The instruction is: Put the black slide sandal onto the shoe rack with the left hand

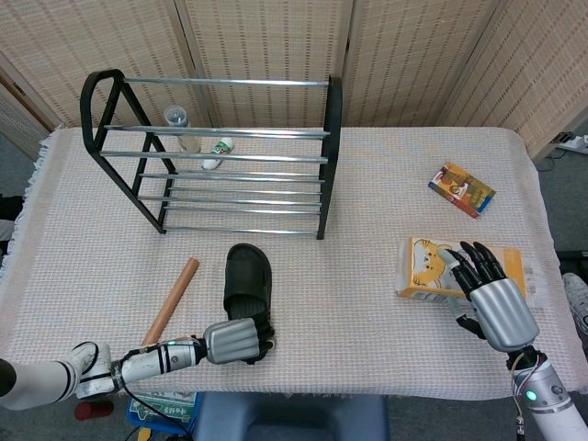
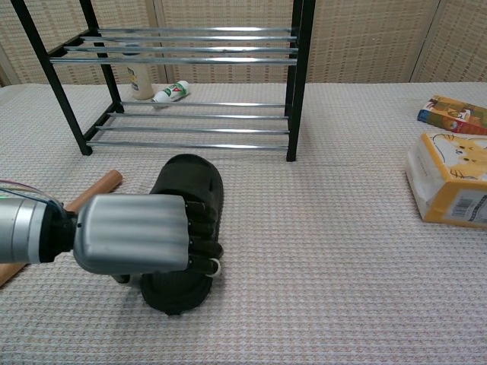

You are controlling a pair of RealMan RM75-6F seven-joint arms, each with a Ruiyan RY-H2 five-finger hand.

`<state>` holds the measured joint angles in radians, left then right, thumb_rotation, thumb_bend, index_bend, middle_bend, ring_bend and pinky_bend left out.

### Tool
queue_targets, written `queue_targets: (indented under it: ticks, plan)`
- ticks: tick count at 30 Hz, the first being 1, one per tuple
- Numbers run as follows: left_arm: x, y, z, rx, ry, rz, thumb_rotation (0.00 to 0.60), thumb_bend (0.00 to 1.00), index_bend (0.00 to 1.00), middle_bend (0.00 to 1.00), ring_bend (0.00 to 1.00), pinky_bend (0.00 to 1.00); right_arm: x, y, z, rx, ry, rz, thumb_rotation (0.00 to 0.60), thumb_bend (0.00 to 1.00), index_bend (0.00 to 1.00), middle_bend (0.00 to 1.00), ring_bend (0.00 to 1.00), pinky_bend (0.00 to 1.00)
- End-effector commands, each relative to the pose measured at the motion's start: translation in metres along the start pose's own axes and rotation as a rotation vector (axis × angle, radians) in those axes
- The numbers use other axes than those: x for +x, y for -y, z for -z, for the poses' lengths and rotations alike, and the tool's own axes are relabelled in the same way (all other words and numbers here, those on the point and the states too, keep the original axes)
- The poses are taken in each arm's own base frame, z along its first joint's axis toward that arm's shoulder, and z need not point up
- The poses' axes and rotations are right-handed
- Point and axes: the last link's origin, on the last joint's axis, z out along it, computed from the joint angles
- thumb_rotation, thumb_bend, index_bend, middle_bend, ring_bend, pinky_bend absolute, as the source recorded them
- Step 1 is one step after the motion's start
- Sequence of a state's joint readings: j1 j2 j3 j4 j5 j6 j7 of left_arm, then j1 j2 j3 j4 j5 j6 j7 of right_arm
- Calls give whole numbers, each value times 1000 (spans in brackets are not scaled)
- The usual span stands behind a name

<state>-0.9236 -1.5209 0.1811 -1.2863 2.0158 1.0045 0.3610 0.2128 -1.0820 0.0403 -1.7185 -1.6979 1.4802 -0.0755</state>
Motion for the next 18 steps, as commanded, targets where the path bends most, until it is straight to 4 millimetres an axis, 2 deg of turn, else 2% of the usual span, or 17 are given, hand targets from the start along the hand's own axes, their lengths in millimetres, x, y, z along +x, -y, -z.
queue_targets:
  ticks: [1, 8, 14, 18]
  plan:
    - [0, -1, -1, -3, -9, 6, 600, 137, 548, 425, 353, 240, 0, 0, 0, 0, 0, 0, 600, 543, 0, 141, 88, 59]
    - [5, 0, 4, 15, -43, 18, 600, 137, 565, 441, 363, 253, 1, 1, -1, 2, -7, 1, 600, 543, 0, 141, 88, 58]
    - [15, 5, 16, 63, -64, 41, 600, 137, 575, 455, 374, 335, 2, 2, -1, 8, -11, -4, 600, 535, 0, 141, 87, 58]
    - [22, 7, 25, 95, -69, 42, 600, 137, 575, 456, 375, 352, 3, 3, -1, 14, -14, -6, 600, 532, 0, 141, 88, 59]
